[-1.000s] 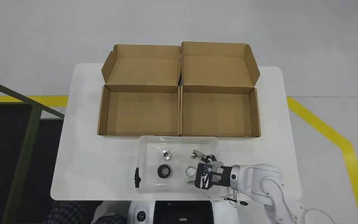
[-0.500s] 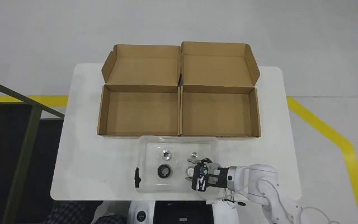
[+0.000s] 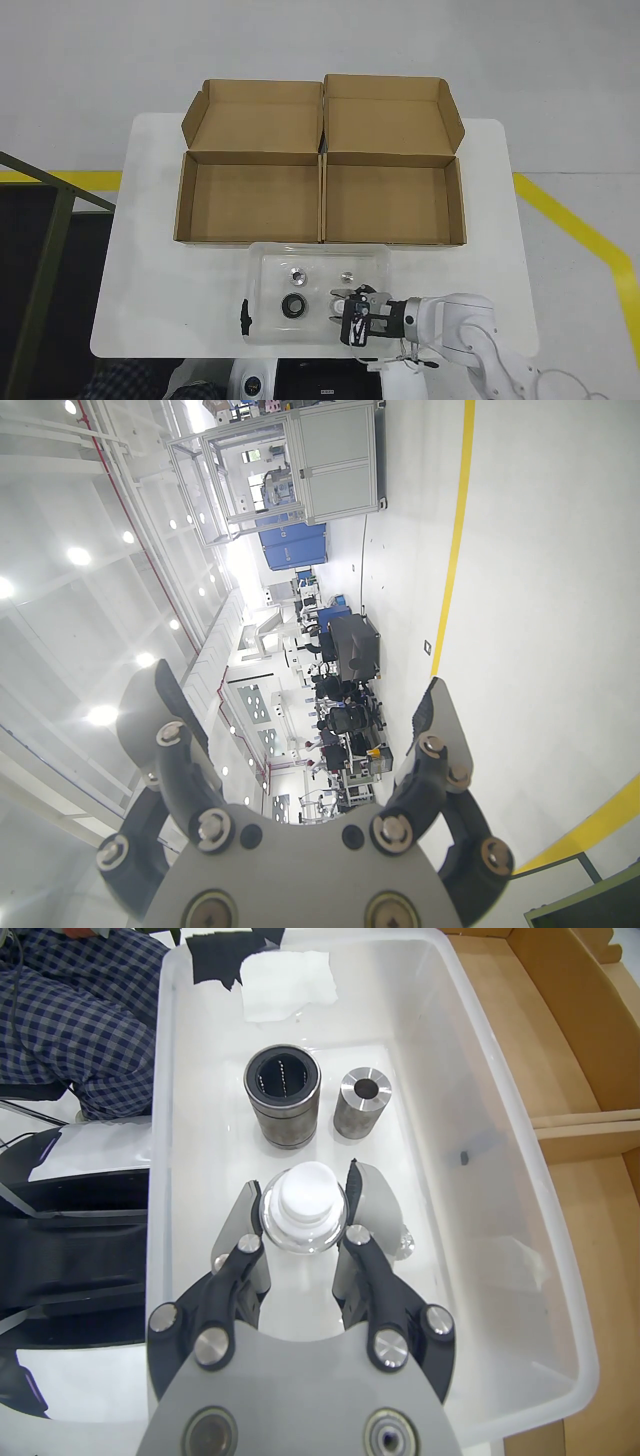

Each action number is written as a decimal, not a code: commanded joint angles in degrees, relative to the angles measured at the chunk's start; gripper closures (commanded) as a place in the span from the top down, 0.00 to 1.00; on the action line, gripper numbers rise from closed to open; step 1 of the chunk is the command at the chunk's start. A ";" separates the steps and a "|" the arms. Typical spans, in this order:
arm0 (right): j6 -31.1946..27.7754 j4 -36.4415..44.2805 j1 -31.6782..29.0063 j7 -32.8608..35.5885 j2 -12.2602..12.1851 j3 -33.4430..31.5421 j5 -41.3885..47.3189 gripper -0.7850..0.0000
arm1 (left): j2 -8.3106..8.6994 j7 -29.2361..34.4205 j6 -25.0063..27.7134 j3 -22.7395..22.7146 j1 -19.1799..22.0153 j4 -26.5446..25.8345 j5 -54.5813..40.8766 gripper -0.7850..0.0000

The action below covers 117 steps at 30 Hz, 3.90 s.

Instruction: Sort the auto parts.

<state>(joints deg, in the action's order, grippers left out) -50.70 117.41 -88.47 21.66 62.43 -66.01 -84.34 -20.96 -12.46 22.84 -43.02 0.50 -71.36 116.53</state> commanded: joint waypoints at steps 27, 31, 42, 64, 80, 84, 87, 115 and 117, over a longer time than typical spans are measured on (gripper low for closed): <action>3.92 2.56 2.57 -13.95 -0.77 -6.42 21.84 0.00 | 0.00 0.00 0.00 0.00 0.00 0.00 0.00 1.00; 5.64 1.35 2.97 -17.05 -0.75 -8.44 26.46 0.00 | 0.00 0.00 0.00 0.00 0.00 0.00 0.00 1.00; 7.51 -1.17 3.22 -21.41 -0.81 -12.94 36.78 0.00 | 0.00 0.00 0.00 0.00 0.00 0.00 0.00 1.00; 11.00 -1.68 4.63 -19.73 -0.49 -11.69 32.42 0.00 | 0.00 0.00 0.00 0.00 0.00 0.00 0.00 1.00; 22.54 -7.35 12.93 -15.70 0.94 -3.53 16.80 0.00 | 0.00 0.00 0.00 0.00 0.00 0.00 0.00 1.00; 24.38 -9.90 15.70 -13.85 1.39 -1.38 14.21 0.00 | 0.00 0.00 0.00 0.00 0.00 0.00 0.00 1.00; 25.34 -11.78 17.57 -12.64 1.75 0.10 13.24 0.00 | 0.00 0.00 0.00 0.00 0.00 0.00 0.00 1.00; 30.64 -26.94 28.50 -5.18 5.10 9.22 11.04 0.21 | 0.00 0.00 0.00 0.00 0.00 0.00 0.00 1.00; 30.71 -27.38 28.76 -5.09 5.26 9.44 11.09 0.44 | 0.00 0.00 0.00 0.00 0.00 0.00 0.00 1.00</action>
<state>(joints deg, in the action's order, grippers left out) -20.03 90.20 -59.81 16.53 67.63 -56.64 -73.25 -20.96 -12.46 22.84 -43.02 0.50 -71.36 116.53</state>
